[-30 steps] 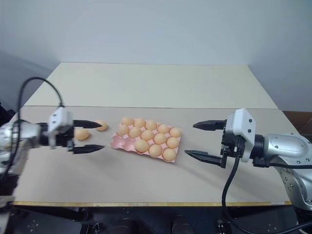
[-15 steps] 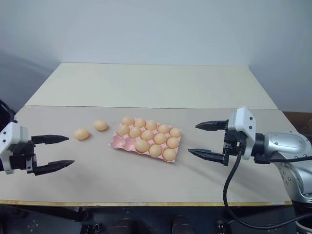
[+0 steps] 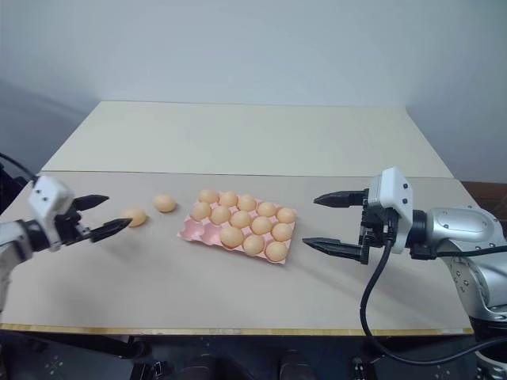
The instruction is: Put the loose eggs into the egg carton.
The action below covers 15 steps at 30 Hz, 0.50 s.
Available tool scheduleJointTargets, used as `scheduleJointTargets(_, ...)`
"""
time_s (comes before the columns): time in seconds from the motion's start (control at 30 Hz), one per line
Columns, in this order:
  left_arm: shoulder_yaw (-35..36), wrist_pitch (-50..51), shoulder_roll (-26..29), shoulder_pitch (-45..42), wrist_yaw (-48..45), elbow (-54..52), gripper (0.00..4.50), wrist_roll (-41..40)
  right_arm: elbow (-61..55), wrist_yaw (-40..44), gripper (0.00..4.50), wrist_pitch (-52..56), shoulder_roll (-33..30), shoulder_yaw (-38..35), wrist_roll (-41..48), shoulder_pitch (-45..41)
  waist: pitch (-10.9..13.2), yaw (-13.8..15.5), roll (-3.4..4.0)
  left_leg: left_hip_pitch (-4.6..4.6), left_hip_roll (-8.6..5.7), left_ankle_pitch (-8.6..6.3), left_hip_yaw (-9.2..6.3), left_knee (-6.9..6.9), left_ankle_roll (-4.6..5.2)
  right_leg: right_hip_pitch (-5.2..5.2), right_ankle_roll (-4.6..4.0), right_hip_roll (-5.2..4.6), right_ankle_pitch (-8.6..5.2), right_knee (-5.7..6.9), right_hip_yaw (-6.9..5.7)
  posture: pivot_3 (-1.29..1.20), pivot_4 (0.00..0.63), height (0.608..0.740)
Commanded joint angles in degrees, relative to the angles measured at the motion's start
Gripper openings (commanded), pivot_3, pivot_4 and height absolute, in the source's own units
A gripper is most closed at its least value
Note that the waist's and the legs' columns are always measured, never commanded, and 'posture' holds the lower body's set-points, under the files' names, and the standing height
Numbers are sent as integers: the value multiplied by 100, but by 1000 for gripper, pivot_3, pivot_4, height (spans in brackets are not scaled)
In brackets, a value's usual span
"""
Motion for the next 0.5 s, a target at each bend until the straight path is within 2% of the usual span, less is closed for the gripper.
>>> scheduleJointTargets(0.03,-206,-493,-167,-523,247,795,4483,315,-279,-64,4500,-75,-45,-192,69,-5,0,24,-1,-3,0,0,0,0,0,-1,0,1,0,-1,-1,0,150,740)
scheduleJointTargets(0.17,-598,-824,-414,-1120,95,1891,4483,578,-508,-194,4500,1,-71,-364,161,134,0,36,-1,-4,-1,0,0,0,0,-3,0,1,1,-1,0,0,150,740)
scheduleJointTargets(0.43,-991,-1104,-731,-1925,104,3405,4483,1007,-771,-357,4500,72,-114,-573,246,323,-1,69,-2,-3,-2,0,-2,0,0,0,1,1,1,1,-2,0,150,740)
scheduleJointTargets(0.5,-1076,-1198,-758,-2007,133,3640,4105,1130,-798,-372,4500,75,-123,-602,259,346,-1,63,-2,-5,-3,0,-2,0,0,0,2,0,1,0,-1,0,150,740)
